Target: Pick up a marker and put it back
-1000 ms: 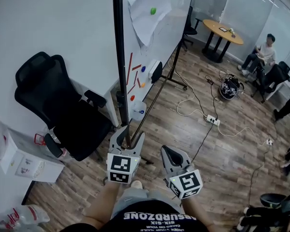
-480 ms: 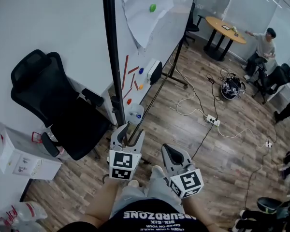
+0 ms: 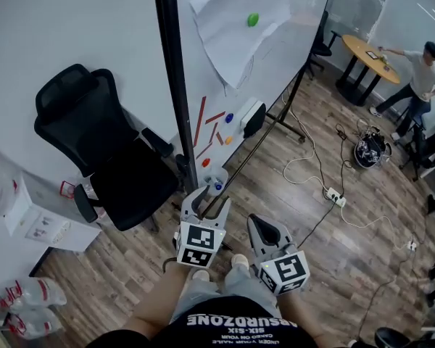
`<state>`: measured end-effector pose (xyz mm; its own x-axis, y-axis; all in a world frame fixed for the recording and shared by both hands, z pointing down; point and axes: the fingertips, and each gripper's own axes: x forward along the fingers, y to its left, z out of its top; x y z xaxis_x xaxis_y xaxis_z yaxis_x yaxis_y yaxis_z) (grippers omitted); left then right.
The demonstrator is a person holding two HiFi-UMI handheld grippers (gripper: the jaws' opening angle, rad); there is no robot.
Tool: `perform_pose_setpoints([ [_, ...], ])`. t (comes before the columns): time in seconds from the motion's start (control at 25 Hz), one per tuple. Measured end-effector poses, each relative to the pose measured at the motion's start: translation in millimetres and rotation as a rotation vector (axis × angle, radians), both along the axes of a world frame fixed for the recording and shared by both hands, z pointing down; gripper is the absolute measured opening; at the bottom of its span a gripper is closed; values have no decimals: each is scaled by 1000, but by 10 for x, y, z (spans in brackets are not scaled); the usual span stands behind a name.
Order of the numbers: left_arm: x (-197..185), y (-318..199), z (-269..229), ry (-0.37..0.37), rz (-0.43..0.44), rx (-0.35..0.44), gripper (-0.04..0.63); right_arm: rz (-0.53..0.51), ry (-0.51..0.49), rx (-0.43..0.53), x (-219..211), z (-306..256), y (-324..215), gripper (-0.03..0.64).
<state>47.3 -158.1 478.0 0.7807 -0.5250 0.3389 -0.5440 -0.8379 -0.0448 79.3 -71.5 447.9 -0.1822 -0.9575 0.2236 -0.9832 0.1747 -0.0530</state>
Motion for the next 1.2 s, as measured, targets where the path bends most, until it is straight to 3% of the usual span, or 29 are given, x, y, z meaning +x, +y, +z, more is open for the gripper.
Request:
perform_pose_setpoints([
  [0.44,163,-196,231,-78,-58,-18,206,-78,-18,-5,175,84,-240,-3],
  [1.2,281,-401,584,-219,-105,-57,201,-82,-51,-22,302,189,-382,-3],
])
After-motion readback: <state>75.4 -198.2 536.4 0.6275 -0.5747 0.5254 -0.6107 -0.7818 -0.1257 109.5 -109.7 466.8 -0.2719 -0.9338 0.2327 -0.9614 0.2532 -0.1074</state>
